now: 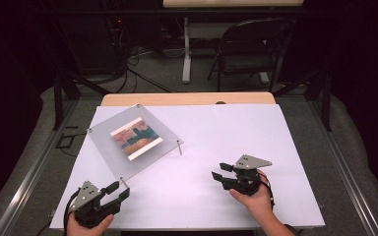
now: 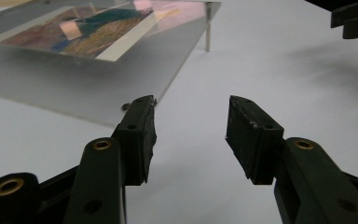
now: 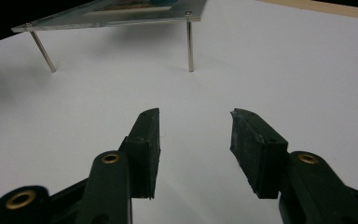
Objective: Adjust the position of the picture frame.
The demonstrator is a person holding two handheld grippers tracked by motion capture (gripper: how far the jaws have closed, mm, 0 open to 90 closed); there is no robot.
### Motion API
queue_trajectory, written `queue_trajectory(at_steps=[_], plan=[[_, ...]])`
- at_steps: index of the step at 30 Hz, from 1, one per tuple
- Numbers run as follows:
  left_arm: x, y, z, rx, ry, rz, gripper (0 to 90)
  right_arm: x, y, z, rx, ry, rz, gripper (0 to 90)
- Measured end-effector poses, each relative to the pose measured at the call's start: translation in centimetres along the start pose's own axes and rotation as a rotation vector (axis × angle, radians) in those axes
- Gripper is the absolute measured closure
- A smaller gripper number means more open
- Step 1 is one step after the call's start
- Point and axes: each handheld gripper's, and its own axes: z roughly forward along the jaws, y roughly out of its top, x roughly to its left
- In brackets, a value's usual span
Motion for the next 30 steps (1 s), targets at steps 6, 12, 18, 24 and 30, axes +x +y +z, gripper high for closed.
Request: queue_trajectory(at_steps=[6,12,18,24,30], plan=[[1.5,-0.2,-0.6,-0.003,0.066,-0.020,51.8,-0.2,0.6,0.9,0.003,0.033,0.010,56.8],[2.1,-0.8,0.3,0.054,0.054,-0.033,52.1,-0.4,1.0,1.8,0.011,0.046,0.006,58.7],[2.7,-0.9,1.9,0.109,0.035,-0.022,52.4,-0.7,1.7,2.9,0.028,0.064,-0.004,61.4],[3.3,-0.8,3.1,0.110,0.013,-0.042,56.3,-0.5,2.2,3.6,0.024,0.072,-0.014,61.1],[3.3,-0.7,4.5,0.155,0.000,-0.050,63.2,-0.2,2.4,4.4,0.021,0.087,-0.015,61.1]])
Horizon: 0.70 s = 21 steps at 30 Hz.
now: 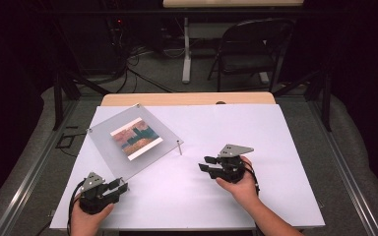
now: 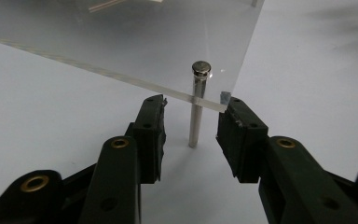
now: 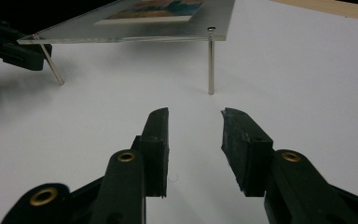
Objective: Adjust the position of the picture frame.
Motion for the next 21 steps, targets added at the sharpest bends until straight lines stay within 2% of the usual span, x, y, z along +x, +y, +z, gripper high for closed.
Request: queue_trajectory(at_steps=[5,14,16,21], plan=[[0.0,0.3,0.5,-0.001,-0.002,-0.005,68.8,-0.1,0.0,0.2,-0.003,0.001,0.010,61.2],[-0.5,0.5,1.4,0.041,0.008,0.020,80.3,-0.5,-0.2,0.0,-0.018,-0.003,0.026,61.2],[-0.6,0.5,1.6,0.043,0.023,0.030,81.5,-0.5,-0.2,0.0,-0.019,-0.004,0.028,61.2],[-0.6,0.4,1.8,0.054,0.022,0.033,82.8,-0.5,-0.3,0.0,-0.015,-0.001,0.034,61.0]])
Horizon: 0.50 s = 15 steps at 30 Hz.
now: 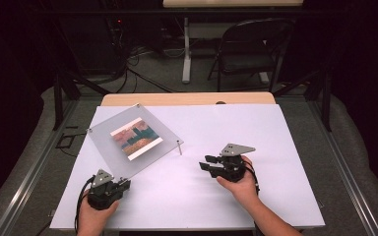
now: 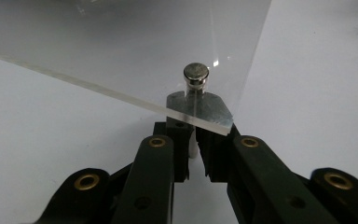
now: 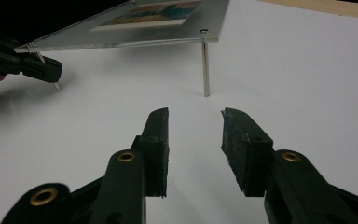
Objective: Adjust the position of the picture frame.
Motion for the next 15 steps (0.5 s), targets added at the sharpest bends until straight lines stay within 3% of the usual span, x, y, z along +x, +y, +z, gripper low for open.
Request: queue_trajectory(at_steps=[3,7,10,15], plan=[[0.0,0.0,0.1,0.002,0.002,0.001,83.6,0.1,-0.1,0.1,0.000,0.002,-0.009,61.0],[0.6,0.0,0.0,-0.005,-0.046,-0.069,85.0,0.1,-0.1,0.1,0.000,0.003,-0.006,61.0],[0.5,0.1,-0.2,-0.002,-0.038,-0.060,85.3,0.1,-0.2,0.3,0.013,0.005,-0.003,61.0],[0.8,0.2,-1.0,-0.051,-0.032,-0.082,85.5,0.1,-0.1,0.9,0.035,0.007,-0.010,62.3]])
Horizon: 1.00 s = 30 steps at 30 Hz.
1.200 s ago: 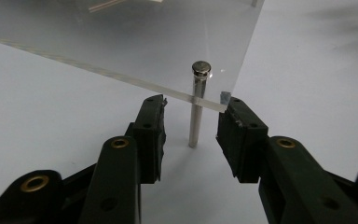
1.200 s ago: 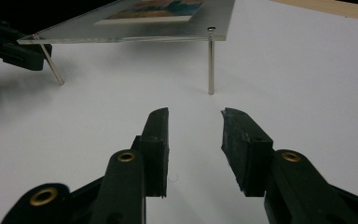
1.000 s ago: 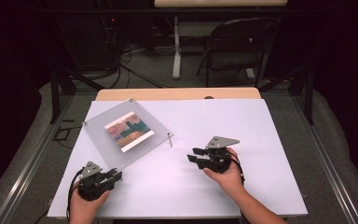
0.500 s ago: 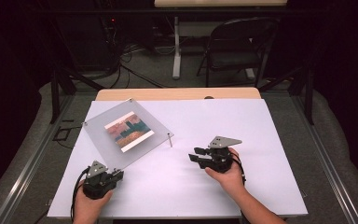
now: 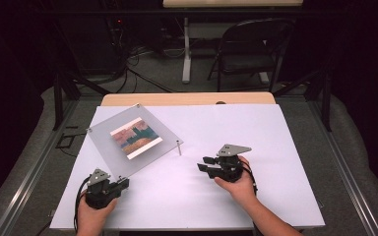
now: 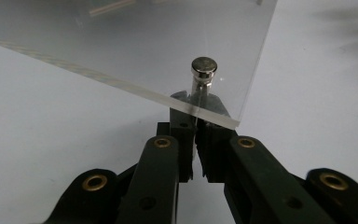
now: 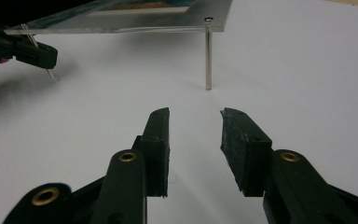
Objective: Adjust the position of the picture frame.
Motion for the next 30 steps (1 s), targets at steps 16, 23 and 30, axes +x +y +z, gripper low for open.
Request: queue_trajectory(at_steps=[16,23,30], plan=[[0.1,0.9,-1.0,-0.064,-0.014,0.014,85.5,-1.3,3.2,6.8,0.037,-0.024,-0.036,69.8],[0.4,1.0,-1.3,-0.081,-0.020,0.006,85.5,-1.3,3.8,9.1,0.047,-0.006,-0.040,69.0],[0.4,1.1,-1.5,-0.095,-0.021,-0.002,85.5,-1.2,4.0,10.8,0.062,-0.011,-0.031,73.0]])
